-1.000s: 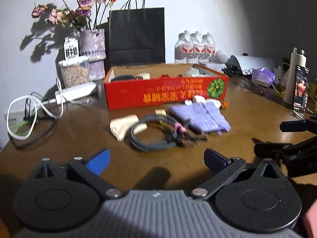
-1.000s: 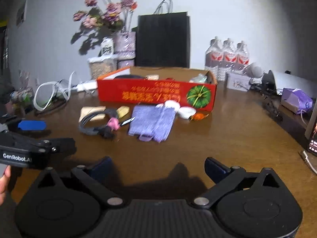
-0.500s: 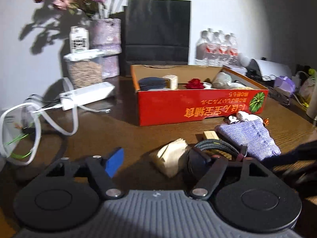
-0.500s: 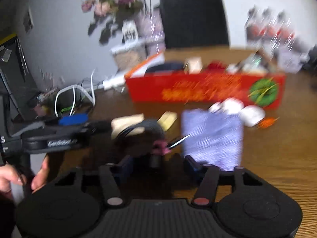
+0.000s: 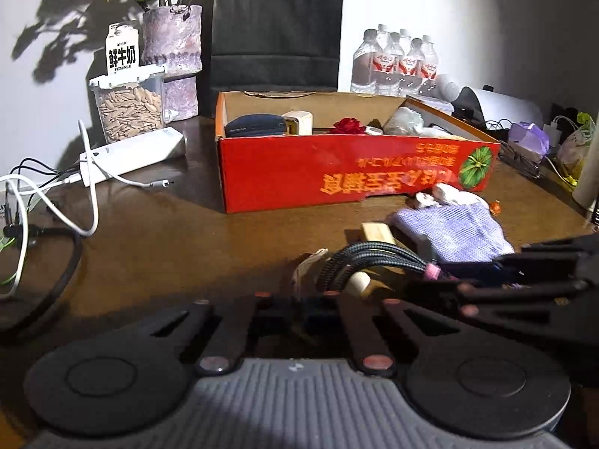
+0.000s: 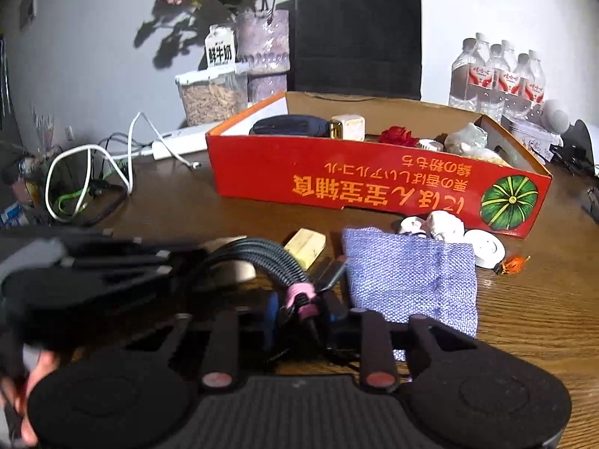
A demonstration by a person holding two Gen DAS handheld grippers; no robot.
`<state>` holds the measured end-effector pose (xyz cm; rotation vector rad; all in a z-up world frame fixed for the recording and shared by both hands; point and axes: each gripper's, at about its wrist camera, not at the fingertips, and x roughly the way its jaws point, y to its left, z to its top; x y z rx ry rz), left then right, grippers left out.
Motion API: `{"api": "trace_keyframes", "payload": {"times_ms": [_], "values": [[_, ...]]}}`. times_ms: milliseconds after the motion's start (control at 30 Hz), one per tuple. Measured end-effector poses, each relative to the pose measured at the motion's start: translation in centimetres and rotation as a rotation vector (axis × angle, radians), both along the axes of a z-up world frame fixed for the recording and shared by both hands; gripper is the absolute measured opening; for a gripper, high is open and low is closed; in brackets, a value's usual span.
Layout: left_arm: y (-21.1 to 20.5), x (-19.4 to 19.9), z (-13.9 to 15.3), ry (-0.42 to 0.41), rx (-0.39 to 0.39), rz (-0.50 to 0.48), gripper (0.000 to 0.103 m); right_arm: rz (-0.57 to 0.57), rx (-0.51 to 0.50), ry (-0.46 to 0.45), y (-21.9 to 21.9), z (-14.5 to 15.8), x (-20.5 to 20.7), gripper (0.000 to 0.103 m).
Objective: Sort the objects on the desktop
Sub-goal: 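Grasp the black braided cable with the right gripper while the left gripper grasps white paper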
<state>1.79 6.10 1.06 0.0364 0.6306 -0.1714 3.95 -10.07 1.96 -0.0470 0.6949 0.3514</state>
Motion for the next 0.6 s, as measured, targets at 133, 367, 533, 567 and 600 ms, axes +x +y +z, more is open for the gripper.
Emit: {"api": "trace_keyframes", "payload": {"times_ms": [133, 367, 533, 567, 600], "values": [[-0.1, -3.0, 2.0, -0.043, -0.042, -0.013, 0.004, 0.031, 0.01, -0.025, -1.2, 1.3, -1.4, 0.018], [-1.7, -7.5, 4.3, -0.052, -0.109, -0.025, 0.004, -0.014, 0.012, -0.092, -5.4, 3.6, -6.3, 0.018], [-2.9, -11.4, 4.1, -0.002, -0.16, -0.019, 0.004, -0.033, 0.019, -0.059, -9.2, 3.0, -10.9, 0.018], [-3.1, -12.4, 4.1, 0.002, -0.175, -0.023, 0.004, -0.038, 0.022, -0.047, -9.9, 2.8, -11.9, 0.018], [-3.5, -13.6, 4.2, -0.004, -0.171, -0.034, 0.004, -0.04, 0.018, -0.036, -10.3, 2.6, -12.8, 0.018]]}}
